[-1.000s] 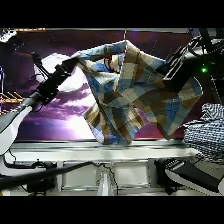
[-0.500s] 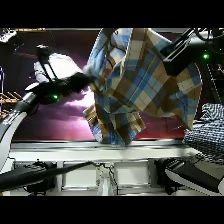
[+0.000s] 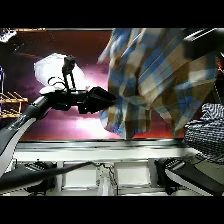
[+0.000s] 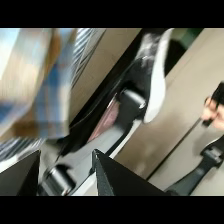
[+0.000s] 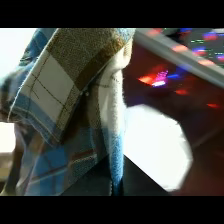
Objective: Fold the clothes and pants, and hang the long-sleeved shirts on hangers.
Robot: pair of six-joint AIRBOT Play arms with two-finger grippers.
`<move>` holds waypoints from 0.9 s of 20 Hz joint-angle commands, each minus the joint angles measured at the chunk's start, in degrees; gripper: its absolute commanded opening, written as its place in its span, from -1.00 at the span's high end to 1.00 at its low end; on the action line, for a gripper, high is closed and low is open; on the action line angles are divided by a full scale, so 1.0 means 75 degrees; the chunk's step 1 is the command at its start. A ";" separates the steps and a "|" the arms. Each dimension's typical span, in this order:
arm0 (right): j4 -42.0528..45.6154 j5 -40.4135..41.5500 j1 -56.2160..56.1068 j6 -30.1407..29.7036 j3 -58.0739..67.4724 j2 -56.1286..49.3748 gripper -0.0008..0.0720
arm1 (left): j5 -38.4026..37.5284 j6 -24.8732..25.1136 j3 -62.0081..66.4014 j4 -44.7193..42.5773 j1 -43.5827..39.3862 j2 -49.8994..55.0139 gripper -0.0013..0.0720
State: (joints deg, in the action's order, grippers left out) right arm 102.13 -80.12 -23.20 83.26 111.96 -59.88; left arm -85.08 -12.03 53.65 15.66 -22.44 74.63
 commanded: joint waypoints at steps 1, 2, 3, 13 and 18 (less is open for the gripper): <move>0.2967 0.0370 0.0090 0.2037 0.0003 0.0475 0.90 | 0.0866 -0.0469 0.0000 -0.1367 -0.0105 -0.0516 0.07; 0.3582 0.0420 0.0367 0.2774 0.0003 0.0551 0.90 | 0.1276 -0.0717 0.0000 -0.1888 -0.0137 -0.0796 0.07; 0.3928 0.0428 0.0734 0.3404 0.0003 0.0586 0.90 | 0.1664 -0.0970 0.0000 -0.2334 -0.0152 -0.1064 0.07; 0.4156 0.1550 0.5546 0.5884 0.0003 0.0525 0.90 | 0.2498 -0.2990 0.0000 -0.4893 -0.0146 -0.2739 0.07; 0.3754 0.2069 0.7187 0.6388 0.0003 0.0248 0.90 | 0.2527 -0.3177 -0.0003 -0.4893 -0.0146 -0.2736 0.07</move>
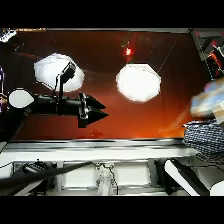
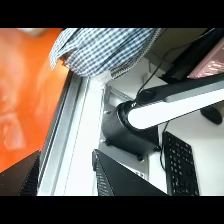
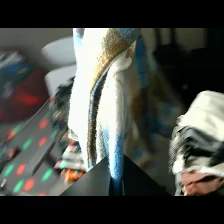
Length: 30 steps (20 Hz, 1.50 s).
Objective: Fold the clothes and pants, and hang the long-sleeved shirts on hangers.
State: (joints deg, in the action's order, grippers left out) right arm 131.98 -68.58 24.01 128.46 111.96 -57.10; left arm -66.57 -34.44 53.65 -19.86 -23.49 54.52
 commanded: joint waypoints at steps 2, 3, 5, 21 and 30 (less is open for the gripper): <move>-0.0227 0.0979 0.1282 0.0402 0.0003 -0.0184 0.90 | 0.0058 -0.0189 -0.0003 -0.0166 -0.0006 -0.0050 0.07; -0.0230 0.1174 0.1463 0.0449 0.0003 -0.0210 0.90 | 0.0058 -0.0189 -0.0003 -0.0169 -0.0006 -0.0041 0.07; -0.0391 0.1381 0.1859 0.0699 0.0003 -0.0291 0.90 | 0.0125 -0.0219 -0.0009 -0.0251 -0.0006 -0.0041 0.07; -0.2704 0.1988 0.4275 0.0341 0.0055 -0.0854 0.88 | 0.0332 -0.0848 -0.0009 -0.1151 -0.0006 -0.0041 0.07; -0.2655 0.2626 0.4275 0.0347 0.0058 -0.0565 0.33 | 0.0137 -0.1128 -0.0009 -0.1148 -0.0006 -0.0044 0.07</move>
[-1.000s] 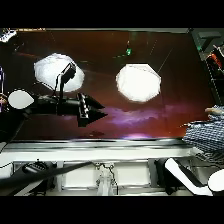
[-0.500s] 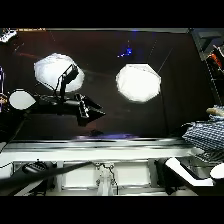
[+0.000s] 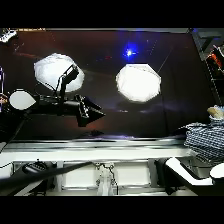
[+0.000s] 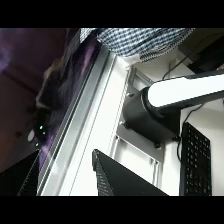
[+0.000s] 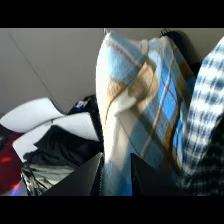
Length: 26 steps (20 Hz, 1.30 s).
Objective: Fold the clothes and pants, and hang the long-sleeved shirts on hangers.
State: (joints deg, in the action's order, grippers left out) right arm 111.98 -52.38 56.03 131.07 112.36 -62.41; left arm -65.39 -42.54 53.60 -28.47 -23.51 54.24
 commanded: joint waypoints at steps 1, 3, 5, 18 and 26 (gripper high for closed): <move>0.0015 0.0962 0.0006 0.0000 0.0003 0.0265 0.32 | -0.0017 -0.0047 -0.0003 0.0006 -0.0003 -0.0006 0.07; -0.0210 0.2477 -0.0006 0.0000 0.0003 0.0571 0.28 | 0.0017 -0.0041 0.0000 0.0096 -0.0003 -0.0009 0.07; -0.1230 0.3995 -0.0067 0.0000 0.0003 0.0831 0.00 | 0.0254 -0.0035 0.0000 0.0303 -0.0003 -0.0009 0.03; -0.6493 -0.1131 -0.7265 -0.6910 -0.1781 0.0775 -0.19 | 0.1405 -0.1250 0.2981 -0.1367 0.2124 -0.0122 -0.04; -0.6146 -0.0353 -0.9722 -0.7175 -0.4418 0.0493 -0.20 | 0.1405 -0.1247 0.2978 -0.1343 0.2244 -0.0219 -0.04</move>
